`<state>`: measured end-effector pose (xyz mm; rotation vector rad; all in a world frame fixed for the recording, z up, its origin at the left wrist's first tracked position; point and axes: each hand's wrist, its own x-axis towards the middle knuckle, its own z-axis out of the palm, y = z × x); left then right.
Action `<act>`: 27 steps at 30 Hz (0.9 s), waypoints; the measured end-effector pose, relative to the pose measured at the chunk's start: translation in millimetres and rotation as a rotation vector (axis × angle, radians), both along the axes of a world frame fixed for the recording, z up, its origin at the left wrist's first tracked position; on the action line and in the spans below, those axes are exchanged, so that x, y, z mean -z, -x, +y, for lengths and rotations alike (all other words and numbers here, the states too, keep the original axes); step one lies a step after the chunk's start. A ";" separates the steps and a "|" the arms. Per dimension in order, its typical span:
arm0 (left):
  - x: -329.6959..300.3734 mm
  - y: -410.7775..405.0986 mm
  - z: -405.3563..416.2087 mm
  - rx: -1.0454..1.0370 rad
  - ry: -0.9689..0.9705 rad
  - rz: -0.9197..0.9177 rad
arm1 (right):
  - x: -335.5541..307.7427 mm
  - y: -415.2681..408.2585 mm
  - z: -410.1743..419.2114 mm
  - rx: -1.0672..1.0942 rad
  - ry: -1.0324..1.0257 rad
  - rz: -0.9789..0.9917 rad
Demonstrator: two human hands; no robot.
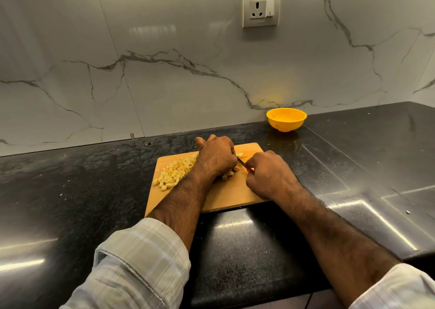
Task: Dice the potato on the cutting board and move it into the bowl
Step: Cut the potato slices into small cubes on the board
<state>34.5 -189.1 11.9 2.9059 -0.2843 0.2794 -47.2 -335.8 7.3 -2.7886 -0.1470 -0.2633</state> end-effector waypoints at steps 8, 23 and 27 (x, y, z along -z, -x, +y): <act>-29.2 5.4 79.7 -0.058 0.373 -0.089 | -8.0 -2.0 -21.8 0.144 -0.067 -0.024; -10.9 7.2 118.6 -0.142 0.572 -0.100 | -1.3 -2.7 -13.2 -0.098 -0.141 -0.151; -7.3 6.3 115.9 -0.074 0.558 -0.098 | 2.9 -4.3 -10.8 -0.103 -0.162 -0.177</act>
